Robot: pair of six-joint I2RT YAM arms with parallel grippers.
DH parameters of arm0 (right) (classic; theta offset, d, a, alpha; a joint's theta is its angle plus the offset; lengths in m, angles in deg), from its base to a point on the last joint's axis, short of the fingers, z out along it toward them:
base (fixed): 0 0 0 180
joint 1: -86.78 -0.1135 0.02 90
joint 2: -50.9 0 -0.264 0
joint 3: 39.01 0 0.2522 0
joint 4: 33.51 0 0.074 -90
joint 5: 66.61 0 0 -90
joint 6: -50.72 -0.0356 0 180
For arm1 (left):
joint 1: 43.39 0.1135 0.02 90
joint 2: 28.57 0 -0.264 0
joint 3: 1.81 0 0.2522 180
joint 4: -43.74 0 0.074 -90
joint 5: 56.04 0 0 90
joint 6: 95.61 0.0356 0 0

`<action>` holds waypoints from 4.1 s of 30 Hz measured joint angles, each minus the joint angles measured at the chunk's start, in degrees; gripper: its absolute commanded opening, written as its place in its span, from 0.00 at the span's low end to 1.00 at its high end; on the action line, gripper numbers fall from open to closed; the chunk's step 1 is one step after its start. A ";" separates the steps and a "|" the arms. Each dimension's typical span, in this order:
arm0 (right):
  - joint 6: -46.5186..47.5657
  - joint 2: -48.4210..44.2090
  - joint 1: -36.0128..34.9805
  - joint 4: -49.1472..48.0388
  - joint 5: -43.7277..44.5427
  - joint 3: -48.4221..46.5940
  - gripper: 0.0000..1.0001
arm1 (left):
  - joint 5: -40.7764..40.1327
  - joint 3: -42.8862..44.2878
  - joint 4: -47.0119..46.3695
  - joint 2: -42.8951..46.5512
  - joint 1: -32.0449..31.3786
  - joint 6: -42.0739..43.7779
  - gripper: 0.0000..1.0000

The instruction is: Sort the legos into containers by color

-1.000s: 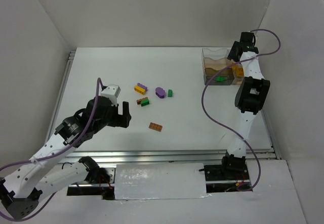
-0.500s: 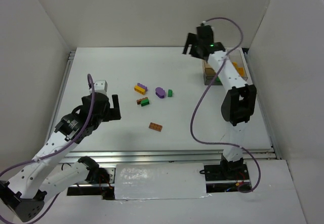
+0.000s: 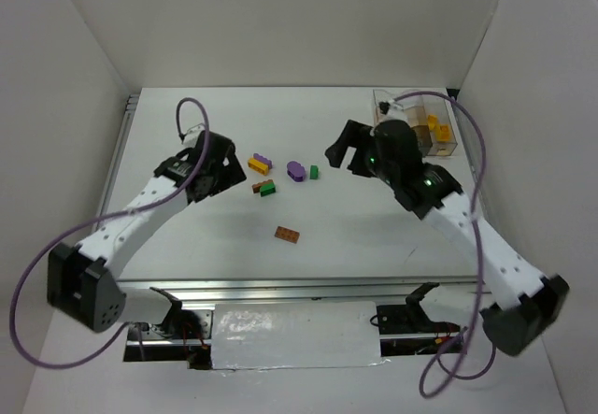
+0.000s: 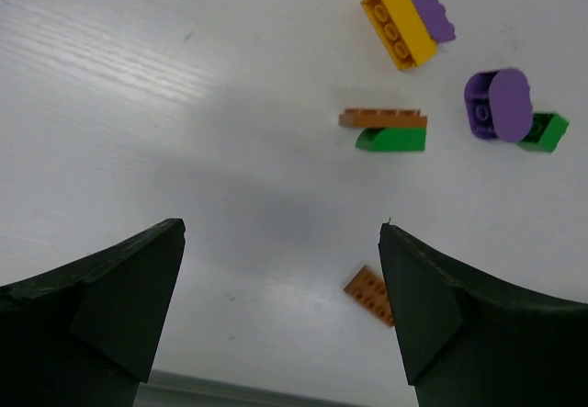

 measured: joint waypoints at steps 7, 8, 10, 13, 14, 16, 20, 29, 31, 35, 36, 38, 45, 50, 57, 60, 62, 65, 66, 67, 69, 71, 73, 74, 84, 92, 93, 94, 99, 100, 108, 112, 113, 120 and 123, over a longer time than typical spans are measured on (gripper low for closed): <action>-3.39 -23.19 -1.55 -1.36 -0.85 11.89 0.95 | -5.60 23.89 3.26 -30.38 -2.60 -11.89 0.98; -3.52 -24.59 -1.62 -1.25 -1.05 12.98 0.95 | -6.34 27.28 4.24 -34.07 -2.86 -13.29 0.99; -3.69 -26.10 -1.81 -0.59 -1.73 14.78 0.96 | -7.58 34.07 6.60 -40.79 -3.37 -15.50 1.00; -3.67 -26.91 -2.12 1.09 -2.69 16.28 0.96 | -9.14 42.47 10.64 -48.89 -3.82 -19.10 0.99; -3.61 -26.97 -2.21 1.38 -2.84 16.81 0.96 | -9.55 44.57 11.78 -51.08 -3.98 -19.65 0.99; -3.39 -27.47 -2.34 1.95 -3.37 17.68 0.96 | -10.54 47.06 12.76 -53.90 -4.22 -20.90 1.00; -2.75 -29.35 -2.40 2.49 -4.63 18.86 0.96 | -11.63 50.95 14.91 -58.14 -4.31 -22.43 0.98; -1.40 -32.44 -2.40 2.36 -7.72 22.01 0.96 | -11.56 52.17 13.20 -63.06 -3.50 -22.23 0.75; -1.05 -32.54 -2.40 2.43 -8.28 22.40 0.96 | -11.17 51.91 11.96 -63.78 -3.19 -22.10 0.68; -0.61 -32.68 -2.40 2.38 -8.85 22.51 0.96 | -11.06 51.17 10.34 -64.11 -2.71 -21.49 0.24; -0.55 -32.74 -2.40 2.36 -9.01 22.53 0.96 | -11.08 51.17 9.70 -64.11 -2.64 -21.33 0.18; -0.44 -32.83 -2.40 2.32 -9.05 22.56 0.96 | -11.08 51.17 9.05 -64.11 -2.47 -20.57 0.01; -0.87 -33.14 -2.40 -1.01 -9.05 24.68 1.00 | -10.84 46.18 2.54 -58.93 -2.60 -10.99 0.00; -3.13 -34.73 -2.32 -1.97 -9.05 25.11 1.00 | -7.91 29.44 -10.91 -37.24 -6.12 5.88 0.00; -11.56 -41.13 -2.29 -5.66 -8.85 24.41 0.97 | 8.17 1.03 -37.29 2.45 -18.80 27.12 0.00; -13.97 -40.52 -2.32 -9.05 -10.97 23.93 0.96 | 16.26 -5.33 -41.81 10.82 -20.33 32.57 0.00; -15.39 -39.93 -2.43 -10.95 -12.68 23.98 0.94 | 19.89 -6.75 -42.25 12.61 -21.97 35.04 0.00; -16.96 -38.82 -3.02 -13.46 -15.37 24.04 0.91 | 23.82 -6.97 -41.03 12.76 -25.57 38.07 0.00; -17.31 -38.16 -3.76 -14.16 -15.65 24.04 0.91 | 24.74 -6.97 -40.19 12.70 -26.77 38.80 0.00; -17.49 -37.31 -4.83 -14.58 -15.85 23.98 0.90 | 25.53 -6.86 -39.30 12.68 -27.98 39.69 0.00; -17.81 -34.77 -7.80 -14.27 -14.84 23.30 0.89 | 25.94 -6.21 -37.51 12.13 -30.58 41.24 0.00; -17.88 -31.82 -11.37 -13.22 -12.44 21.75 0.84 | 25.38 -5.62 -36.46 11.50 -32.96 42.58 0.00; -17.94 -29.18 -14.73 -12.76 -9.90 20.37 0.76 | 25.00 -5.44 -35.91 11.08 -34.58 43.47 0.00; -18.08 -28.13 -16.13 -12.81 -8.68 20.26 0.73 | 24.85 -5.35 -35.52 10.88 -35.17 43.95 0.00; -18.64 -27.32 -23.02 -12.81 -1.42 20.74 0.41 | 21.29 -4.22 -33.86 9.42 -36.20 45.64 0.00; -16.48 -27.43 -23.67 -15.65 -0.76 22.32 0.00 | 20.48 -3.56 -32.30 9.42 -36.33 45.83 0.99; -15.21 -27.54 -23.67 -16.33 -1.01 22.84 0.00 | 20.68 -3.56 -32.20 9.44 -36.33 45.70 1.00; -13.31 -27.65 -23.67 -16.83 -1.62 23.34 0.00 | 20.85 -3.56 -32.17 9.53 -36.30 45.13 1.00; -2.45 -29.83 -19.26 -17.53 -9.92 23.89 0.00 | 25.66 -3.06 -29.49 10.80 -36.24 43.95 0.99; -0.13 -30.88 -17.62 -17.73 -12.81 24.02 0.00 | 27.12 -2.73 -28.50 11.15 -36.22 43.89 0.99; 15.30 -38.21 -7.52 -16.92 -41.62 23.52 0.00 | 43.10 -2.75 -24.74 17.88 -36.22 43.78 0.99; 19.28 -36.00 -7.15 -16.74 -53.09 22.43 0.00 | 47.54 -3.37 -26.03 20.68 -36.22 42.64 0.94; 19.82 -35.21 -7.15 -16.65 -55.32 22.43 0.00 | 48.22 -3.37 -26.64 20.63 -36.22 42.25 0.92; 21.11 -33.29 -7.15 -17.05 -62.58 22.49 0.00 | 48.54 -2.29 -27.39 13.51 -36.22 38.27 0.81; 21.73 -33.29 -7.15 -17.35 -63.41 22.49 0.00 | 48.46 -2.01 -27.39 9.97 -36.22 36.30 0.68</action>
